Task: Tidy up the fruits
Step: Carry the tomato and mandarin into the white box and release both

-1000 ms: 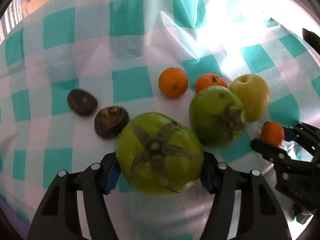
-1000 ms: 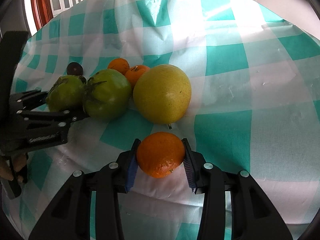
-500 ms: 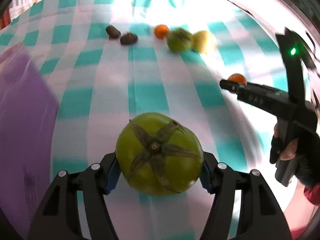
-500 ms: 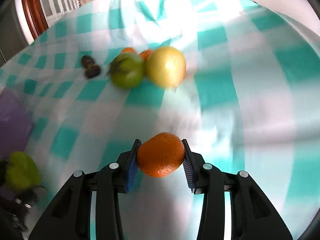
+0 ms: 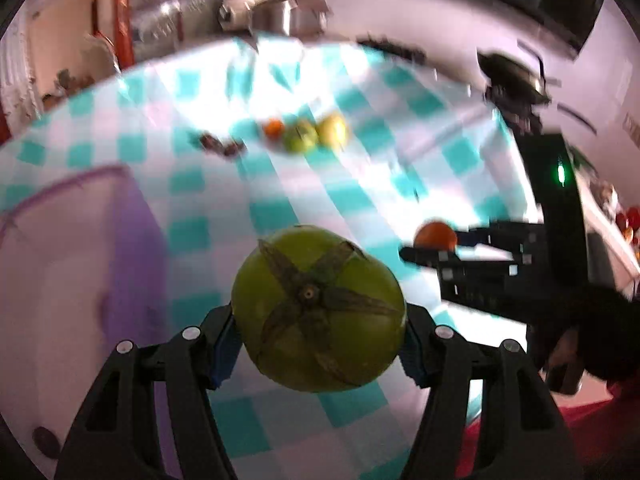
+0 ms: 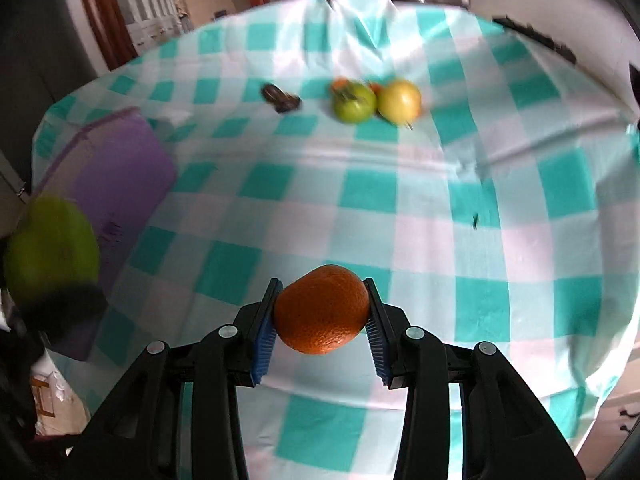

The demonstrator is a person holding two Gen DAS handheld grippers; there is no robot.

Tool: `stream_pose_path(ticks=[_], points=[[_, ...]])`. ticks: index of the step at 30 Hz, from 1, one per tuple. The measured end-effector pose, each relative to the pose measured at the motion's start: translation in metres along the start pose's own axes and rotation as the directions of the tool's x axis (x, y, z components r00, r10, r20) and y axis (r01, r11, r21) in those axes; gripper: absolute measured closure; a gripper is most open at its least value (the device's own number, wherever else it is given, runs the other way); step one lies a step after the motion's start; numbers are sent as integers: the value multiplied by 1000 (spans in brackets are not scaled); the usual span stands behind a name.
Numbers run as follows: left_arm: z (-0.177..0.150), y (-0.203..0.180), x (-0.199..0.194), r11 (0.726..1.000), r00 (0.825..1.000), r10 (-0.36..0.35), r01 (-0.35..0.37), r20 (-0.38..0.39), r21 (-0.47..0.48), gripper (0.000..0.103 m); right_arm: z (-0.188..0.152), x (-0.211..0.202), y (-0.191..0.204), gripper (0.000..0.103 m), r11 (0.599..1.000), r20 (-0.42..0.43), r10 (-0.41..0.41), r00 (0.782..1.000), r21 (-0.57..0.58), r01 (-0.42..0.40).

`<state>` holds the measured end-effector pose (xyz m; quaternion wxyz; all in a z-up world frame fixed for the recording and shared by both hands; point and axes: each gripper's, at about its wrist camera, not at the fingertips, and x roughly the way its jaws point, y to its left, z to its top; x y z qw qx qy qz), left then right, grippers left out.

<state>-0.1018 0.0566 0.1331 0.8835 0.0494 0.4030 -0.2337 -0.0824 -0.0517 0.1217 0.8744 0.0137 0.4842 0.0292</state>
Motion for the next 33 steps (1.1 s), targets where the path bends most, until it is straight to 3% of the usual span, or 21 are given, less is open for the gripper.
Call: stream_pose_path(ticks=[5,15,24,28,33], points=[[3,36,-53,995,992,79,-73,97,-68,38,25,-27,41,63,997,82,53,995,-68,-48],[-41,128,-127,939,949,288,-253,127,-234,38,48,-38,159,63,937,84,218,972,-296,-185],[-77,178,-151,890,920,382,-341,86,-303,38,67,-43,237,63,859,57,314,948,-443,-258],[-87,197,-147,872,919,391,-357,39,-335,38,65,-24,264,63,823,-4,299,954,-506,-259],[-102,212,-125,853,922,381,-382,-76,-354,38,57,9,288,63,780,-114,250,961,-565,-270]])
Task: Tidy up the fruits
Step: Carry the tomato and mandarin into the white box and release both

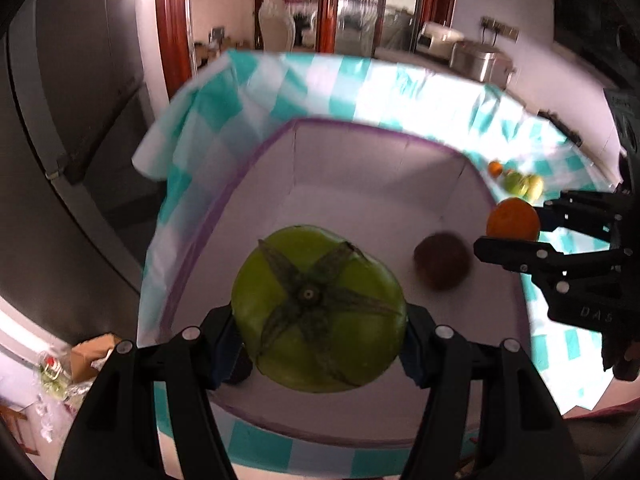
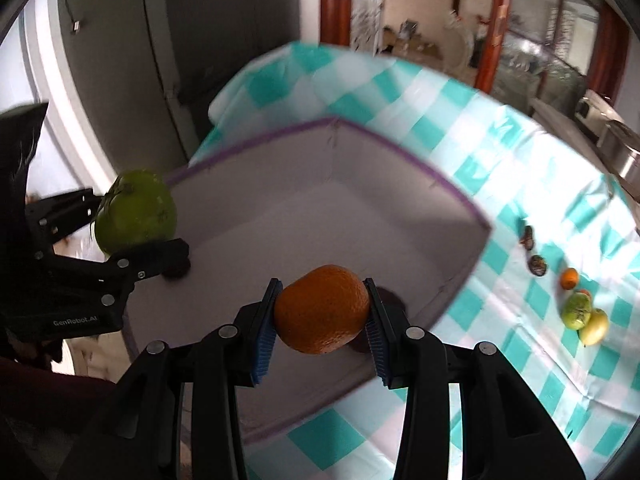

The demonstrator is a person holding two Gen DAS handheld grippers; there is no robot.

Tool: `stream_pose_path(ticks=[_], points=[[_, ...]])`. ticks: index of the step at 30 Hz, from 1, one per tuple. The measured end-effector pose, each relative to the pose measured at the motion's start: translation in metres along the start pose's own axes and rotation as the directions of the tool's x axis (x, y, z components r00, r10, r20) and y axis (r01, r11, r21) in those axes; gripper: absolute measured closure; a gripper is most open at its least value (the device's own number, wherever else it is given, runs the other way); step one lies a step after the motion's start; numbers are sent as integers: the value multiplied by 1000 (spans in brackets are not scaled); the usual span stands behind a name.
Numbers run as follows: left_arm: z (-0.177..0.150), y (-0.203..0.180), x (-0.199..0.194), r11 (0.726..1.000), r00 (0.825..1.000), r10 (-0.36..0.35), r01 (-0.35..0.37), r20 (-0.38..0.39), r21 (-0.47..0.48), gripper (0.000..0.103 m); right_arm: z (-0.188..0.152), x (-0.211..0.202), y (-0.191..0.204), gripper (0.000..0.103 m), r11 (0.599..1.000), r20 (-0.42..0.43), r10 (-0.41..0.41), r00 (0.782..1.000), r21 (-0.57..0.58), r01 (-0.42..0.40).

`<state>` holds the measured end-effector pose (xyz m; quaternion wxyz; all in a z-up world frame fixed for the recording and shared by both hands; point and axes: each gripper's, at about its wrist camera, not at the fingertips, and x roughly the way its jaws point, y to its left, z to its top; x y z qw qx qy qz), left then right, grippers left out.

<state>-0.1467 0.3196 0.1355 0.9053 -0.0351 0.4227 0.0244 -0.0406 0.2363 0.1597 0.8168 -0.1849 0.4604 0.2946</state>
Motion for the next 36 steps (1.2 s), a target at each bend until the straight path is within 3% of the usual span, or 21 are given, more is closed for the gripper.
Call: stream_pose_path(ticks=[6,8,19,20,24,25,26,30,36], points=[[-8,-3,32,999,991,39,-33,-130,43,38,-6,50,13,63,997,-193,-10,981,-73,-4],[-11,-3,41,998,985,51,-43,-162,54,38,-7,58,19,63,992,-211,-45,976,-126,18],[-18,-3,51,984,971,145,-120,-191,132,38,-14,77,40,62,975,-278,-72,958,-222,9],[-19,-5,53,981,969,154,-127,-195,146,37,-15,76,40,61,975,-280,-76,957,-223,12],[-22,-8,51,976,969,172,-143,-180,162,35,-10,68,36,38,986,-235,-56,970,-167,17],[-21,-8,50,976,970,176,-149,-167,161,29,-11,65,35,36,988,-224,-46,973,-152,12],[-20,-9,47,973,970,193,-169,-147,160,21,-11,63,31,35,989,-217,-45,975,-149,12],[-16,-9,39,968,969,223,-207,-109,140,15,-17,52,28,31,987,-185,-57,981,-156,28],[-13,-22,32,941,952,304,-293,-47,168,6,-21,27,15,26,997,-76,-31,997,-75,26]])
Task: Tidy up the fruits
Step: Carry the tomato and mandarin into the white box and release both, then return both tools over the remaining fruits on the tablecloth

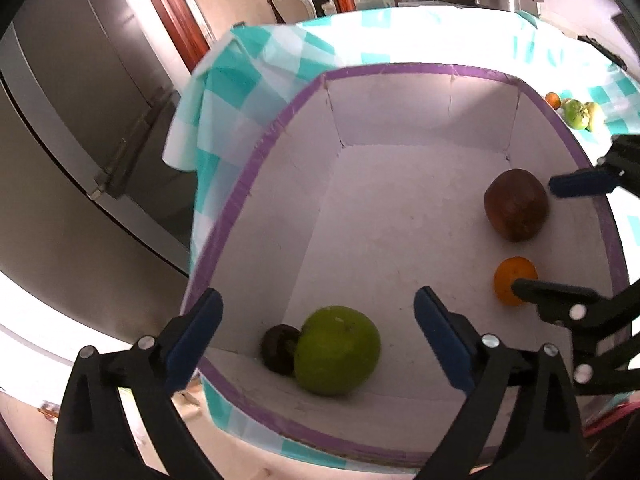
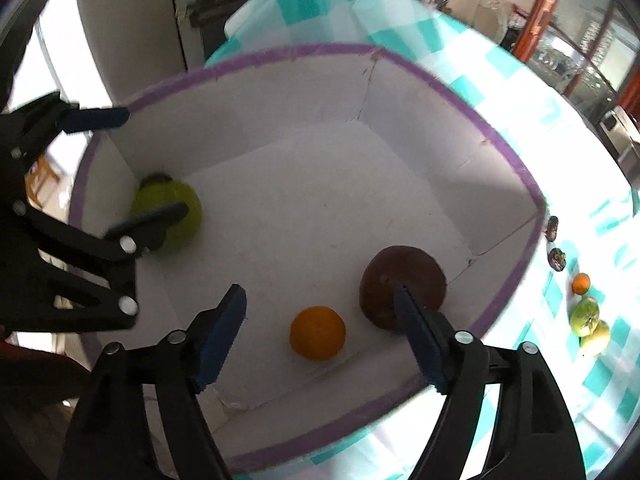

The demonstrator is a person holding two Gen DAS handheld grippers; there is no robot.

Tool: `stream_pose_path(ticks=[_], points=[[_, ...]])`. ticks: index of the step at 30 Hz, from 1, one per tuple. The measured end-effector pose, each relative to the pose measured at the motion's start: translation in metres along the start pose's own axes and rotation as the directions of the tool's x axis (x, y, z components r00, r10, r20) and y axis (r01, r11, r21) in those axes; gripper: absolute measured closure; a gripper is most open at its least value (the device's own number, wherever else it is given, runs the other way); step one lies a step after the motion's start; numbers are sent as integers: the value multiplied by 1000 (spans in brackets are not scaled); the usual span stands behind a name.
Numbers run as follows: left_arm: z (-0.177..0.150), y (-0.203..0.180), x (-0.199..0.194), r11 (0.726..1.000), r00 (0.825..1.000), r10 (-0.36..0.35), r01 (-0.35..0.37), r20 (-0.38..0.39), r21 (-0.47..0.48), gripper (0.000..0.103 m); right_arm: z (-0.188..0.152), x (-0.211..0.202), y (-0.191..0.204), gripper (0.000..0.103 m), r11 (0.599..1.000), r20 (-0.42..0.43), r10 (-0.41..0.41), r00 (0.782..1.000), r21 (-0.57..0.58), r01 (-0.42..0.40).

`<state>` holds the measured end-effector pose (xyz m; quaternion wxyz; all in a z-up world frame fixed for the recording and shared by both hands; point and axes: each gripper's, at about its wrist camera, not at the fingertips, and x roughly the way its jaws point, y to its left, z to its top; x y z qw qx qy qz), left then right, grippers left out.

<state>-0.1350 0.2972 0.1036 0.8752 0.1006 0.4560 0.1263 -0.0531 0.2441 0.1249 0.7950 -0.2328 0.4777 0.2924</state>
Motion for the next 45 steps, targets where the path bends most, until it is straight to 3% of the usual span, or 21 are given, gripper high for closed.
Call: stream_pose_path(ticks=[4,10,12,14,18,20,25,27,31,33,35,38,40,43,45], points=[[8,-13,-17,996,993,73,-76,88,37,6,-15,-32,-17,25,997,110,-8,994,71,0],[29,-39,-49,998,974,62,-66,219,11,2,-55,-67,-69,21,957,230,-104,967,287,35],[36,-56,-55,999,971,36,-44,238,29,2,-75,-71,-92,19,925,220,-153,964,376,61],[43,-78,-61,998,969,-13,-4,247,67,2,-104,-71,-122,19,866,174,-200,964,493,91],[51,-128,-74,983,956,-114,70,269,169,2,-161,-59,-167,19,751,54,-224,973,646,137],[57,-159,-80,968,945,-174,113,275,226,2,-184,-54,-182,19,725,10,-220,975,670,157],[73,-232,-79,908,921,-322,234,220,347,2,-225,-41,-220,19,675,-69,-218,974,710,201],[77,-264,-71,875,913,-376,293,159,386,2,-236,-36,-236,19,652,-88,-220,971,728,214],[84,-306,-45,835,902,-430,383,35,395,2,-248,-21,-284,19,611,-111,-224,968,758,228],[87,-320,-27,827,894,-448,426,-30,366,2,-244,-11,-303,19,620,-117,-232,966,747,240],[90,-328,-8,830,883,-462,463,-82,312,2,-235,2,-321,19,658,-122,-252,960,706,262],[98,-332,22,847,869,-473,494,-148,195,2,-211,23,-340,20,755,-120,-318,940,568,328],[104,-332,40,858,861,-478,500,-173,116,2,-195,32,-349,22,798,-99,-360,928,483,361],[114,-329,62,872,859,-477,489,-186,20,2,-171,47,-367,23,830,-85,-421,903,365,421],[118,-327,70,878,862,-471,478,-187,-10,2,-159,60,-380,23,853,-88,-425,901,294,431]])
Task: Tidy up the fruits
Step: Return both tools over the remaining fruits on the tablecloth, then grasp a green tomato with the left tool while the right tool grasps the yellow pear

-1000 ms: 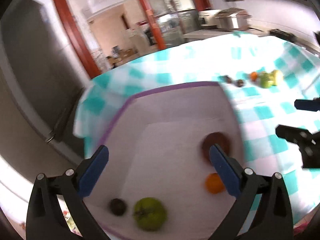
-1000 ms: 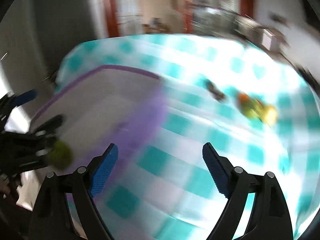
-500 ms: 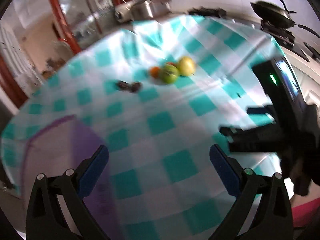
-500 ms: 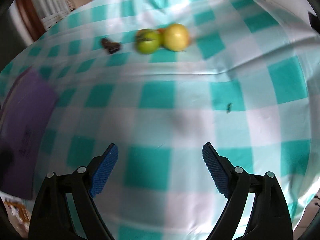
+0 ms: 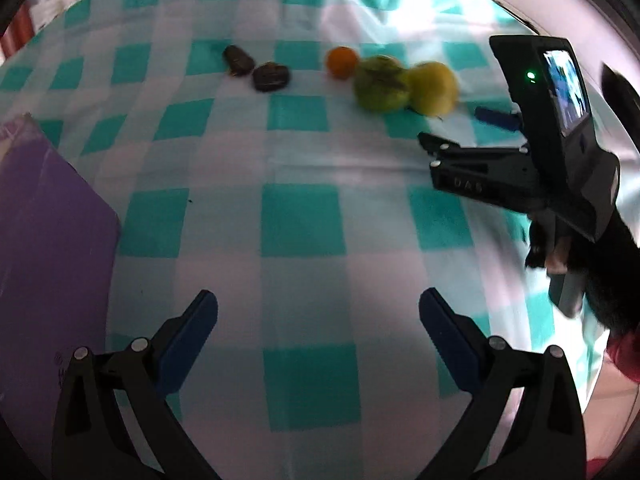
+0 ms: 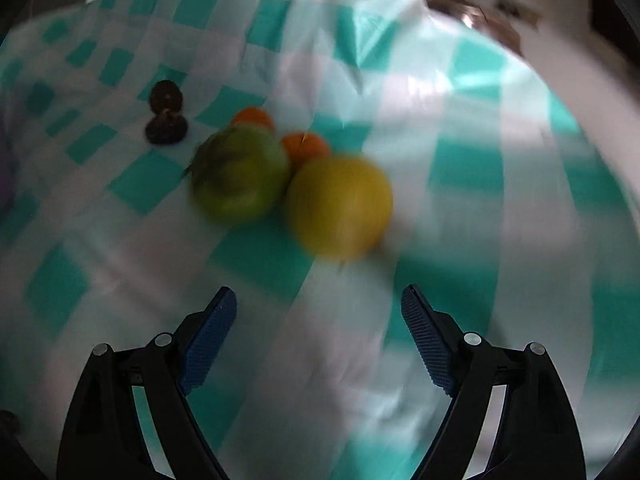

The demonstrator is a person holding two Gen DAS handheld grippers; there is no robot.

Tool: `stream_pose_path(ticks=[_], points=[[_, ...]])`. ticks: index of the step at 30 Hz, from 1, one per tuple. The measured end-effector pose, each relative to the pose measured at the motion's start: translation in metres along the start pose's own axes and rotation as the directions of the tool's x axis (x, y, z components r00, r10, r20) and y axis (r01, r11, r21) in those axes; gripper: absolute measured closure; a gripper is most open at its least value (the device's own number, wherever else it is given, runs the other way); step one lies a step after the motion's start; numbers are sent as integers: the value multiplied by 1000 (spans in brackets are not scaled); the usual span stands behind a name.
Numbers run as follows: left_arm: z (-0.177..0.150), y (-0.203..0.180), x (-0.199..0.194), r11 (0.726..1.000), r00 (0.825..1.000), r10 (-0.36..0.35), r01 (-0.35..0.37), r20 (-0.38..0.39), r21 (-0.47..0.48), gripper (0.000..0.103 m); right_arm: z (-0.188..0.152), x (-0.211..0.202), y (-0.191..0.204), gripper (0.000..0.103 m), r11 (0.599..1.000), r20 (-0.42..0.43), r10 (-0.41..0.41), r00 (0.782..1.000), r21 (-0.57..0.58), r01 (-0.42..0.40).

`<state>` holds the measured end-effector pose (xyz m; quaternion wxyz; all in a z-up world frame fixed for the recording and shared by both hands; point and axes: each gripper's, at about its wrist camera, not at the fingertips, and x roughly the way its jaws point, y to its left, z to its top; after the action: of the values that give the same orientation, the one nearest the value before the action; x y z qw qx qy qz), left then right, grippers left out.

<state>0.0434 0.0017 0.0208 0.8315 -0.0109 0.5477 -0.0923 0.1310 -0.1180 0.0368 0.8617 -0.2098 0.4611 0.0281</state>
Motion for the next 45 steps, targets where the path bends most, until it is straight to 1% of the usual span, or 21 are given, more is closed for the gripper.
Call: stream_pose_path(ticks=[4,7,8,9,10,11,13,19,22,25,27,28,29,30,31,35,38,42,43,44,45], points=[[17,8,10,999,1000,9,-9,-3,-49,2,20,17,-3,20,996,26,38,999,-85,-36],[32,7,12,999,1000,10,-9,15,-54,2,30,30,-16,20,992,11,115,993,-52,-115],[39,7,13,999,1000,8,-7,26,-53,2,31,32,-19,23,990,10,135,991,-42,-135],[45,6,14,999,999,5,-3,34,-53,2,30,33,-23,40,986,11,165,986,-26,-165],[50,6,17,999,999,2,1,40,-54,2,29,33,-25,45,983,10,183,983,-14,-183],[59,5,20,998,999,0,2,45,-56,2,26,31,-28,45,982,15,190,982,-10,-190],[73,3,28,998,998,-4,7,57,-59,2,16,24,-30,45,977,33,213,976,-1,-213],[125,-12,54,997,993,-35,42,113,-64,2,-37,-15,-25,45,974,60,205,977,83,-210],[144,-25,74,998,993,-48,52,104,-44,2,-60,-37,-18,45,963,60,229,972,134,-235],[153,-39,95,999,997,-34,34,70,-3,2,-75,-51,-16,45,952,57,246,968,175,-252],[152,-51,102,998,996,11,-17,90,59,5,-82,-56,-15,45,947,61,247,967,195,-254],[150,-56,102,995,994,39,-48,105,88,19,-84,-58,-17,45,944,57,247,967,212,-253],[146,-59,98,993,991,12,-27,130,116,46,-86,-59,-19,45,941,57,247,967,225,-253],[143,-59,92,992,990,-38,21,138,125,48,-87,-61,-21,45,938,57,246,968,238,-253],[141,-58,90,992,991,-45,30,125,120,48,-89,-62,-22,45,932,57,248,967,259,-254],[119,-44,71,993,992,-41,28,121,110,48,-97,-65,-30,45,898,58,264,963,350,-267],[99,-32,52,995,991,-43,31,124,99,49,-102,-72,-26,45,896,48,261,964,361,-261],[57,-19,20,995,990,-43,30,135,99,50,-110,-85,-13,45,880,40,285,958,384,-278],[47,-15,14,995,991,-43,30,131,100,52,-113,-89,-9,45,874,40,290,956,395,-282],[35,-11,10,994,992,-44,31,122,104,61,-114,-92,-6,45,872,40,289,956,401,-281],[27,-9,7,994,993,-41,28,115,110,66,-116,-95,-3,45,874,36,284,958,402,-274]])
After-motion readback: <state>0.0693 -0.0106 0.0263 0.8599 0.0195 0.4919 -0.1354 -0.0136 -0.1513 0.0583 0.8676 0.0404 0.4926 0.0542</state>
